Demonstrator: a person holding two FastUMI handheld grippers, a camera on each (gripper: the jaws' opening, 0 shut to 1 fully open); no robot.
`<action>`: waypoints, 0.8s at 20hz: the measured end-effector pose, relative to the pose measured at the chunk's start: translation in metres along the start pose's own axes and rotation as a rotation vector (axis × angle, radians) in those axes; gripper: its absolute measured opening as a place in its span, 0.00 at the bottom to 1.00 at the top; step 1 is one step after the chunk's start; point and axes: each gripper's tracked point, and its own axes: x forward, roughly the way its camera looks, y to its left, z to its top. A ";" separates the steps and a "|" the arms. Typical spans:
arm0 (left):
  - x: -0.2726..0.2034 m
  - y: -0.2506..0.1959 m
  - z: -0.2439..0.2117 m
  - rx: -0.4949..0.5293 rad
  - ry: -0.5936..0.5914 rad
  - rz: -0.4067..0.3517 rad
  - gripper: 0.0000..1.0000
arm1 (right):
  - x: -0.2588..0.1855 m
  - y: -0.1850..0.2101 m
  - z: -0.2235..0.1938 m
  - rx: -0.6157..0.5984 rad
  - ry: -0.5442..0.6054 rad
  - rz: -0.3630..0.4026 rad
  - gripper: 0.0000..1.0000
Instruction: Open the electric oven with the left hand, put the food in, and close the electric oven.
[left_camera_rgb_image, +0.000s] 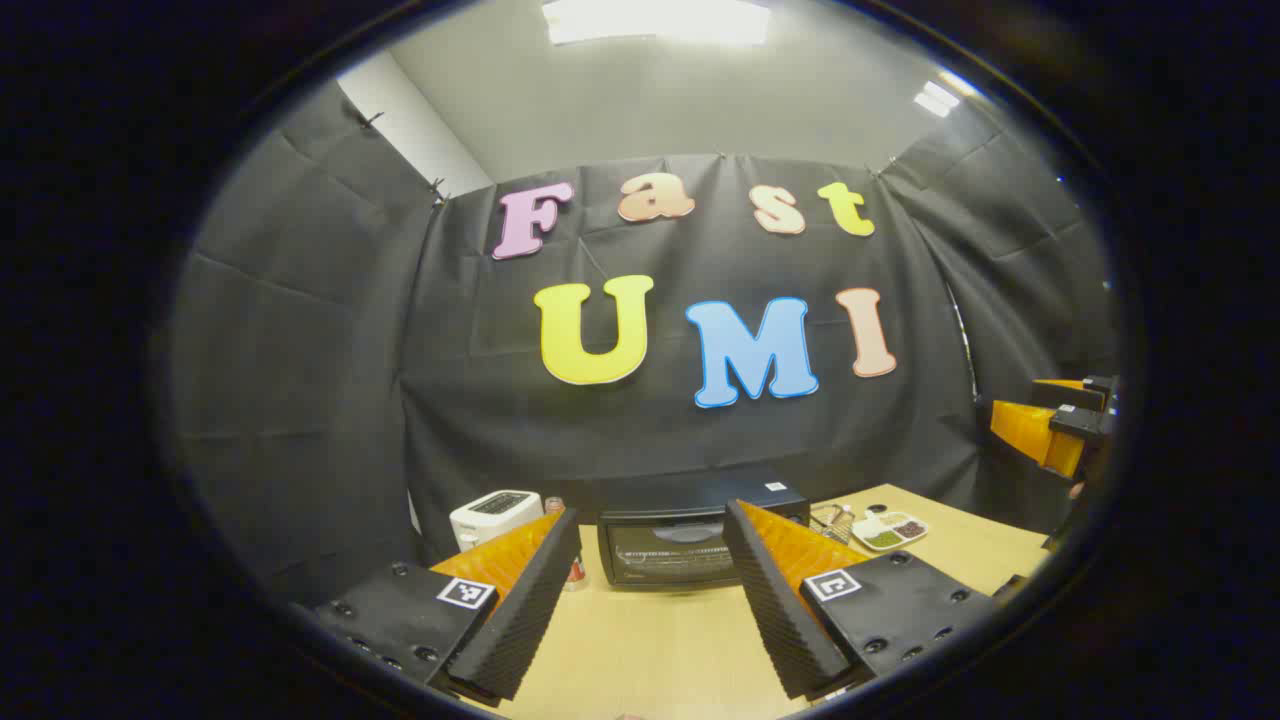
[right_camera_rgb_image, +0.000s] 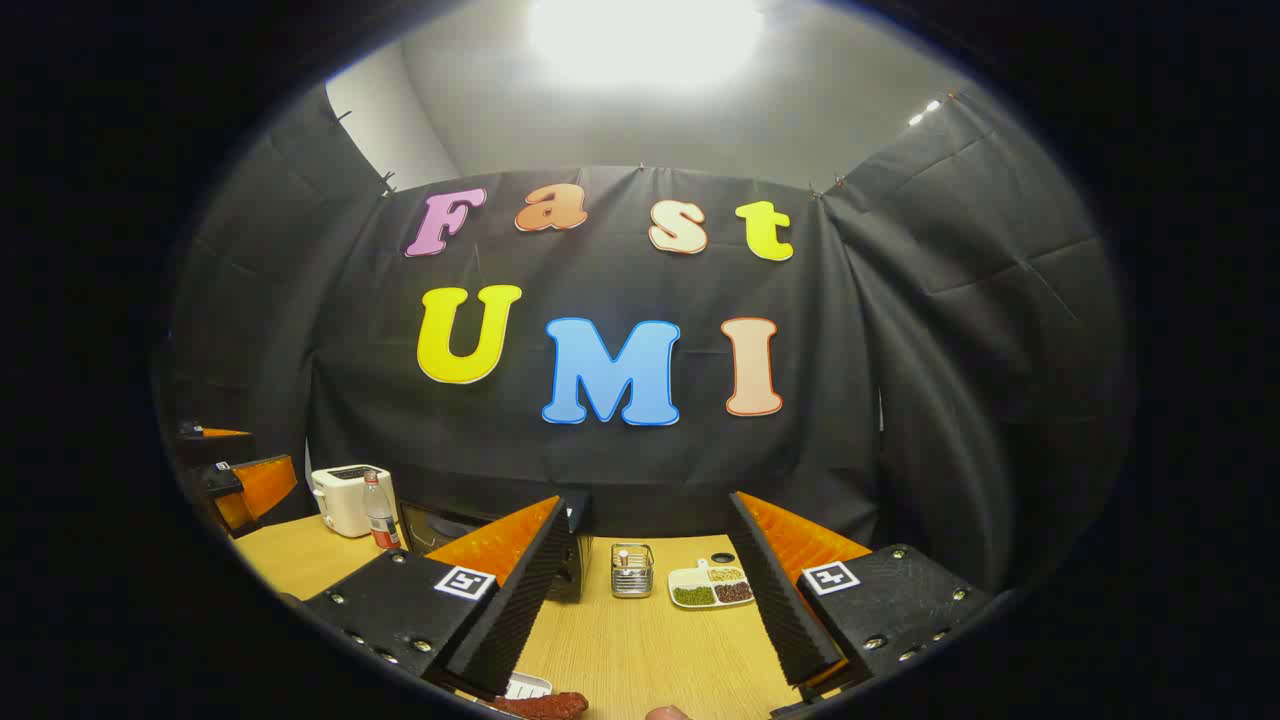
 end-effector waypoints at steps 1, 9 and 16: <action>0.000 0.000 0.001 0.001 0.000 0.002 1.00 | -0.002 0.000 -0.001 -0.001 -0.001 0.002 0.96; -0.002 -0.002 0.001 -0.003 -0.005 0.010 1.00 | -0.006 -0.003 0.001 0.015 -0.005 0.003 0.96; -0.001 -0.007 0.003 0.004 -0.014 0.007 1.00 | -0.006 -0.005 0.002 0.019 -0.011 0.007 0.96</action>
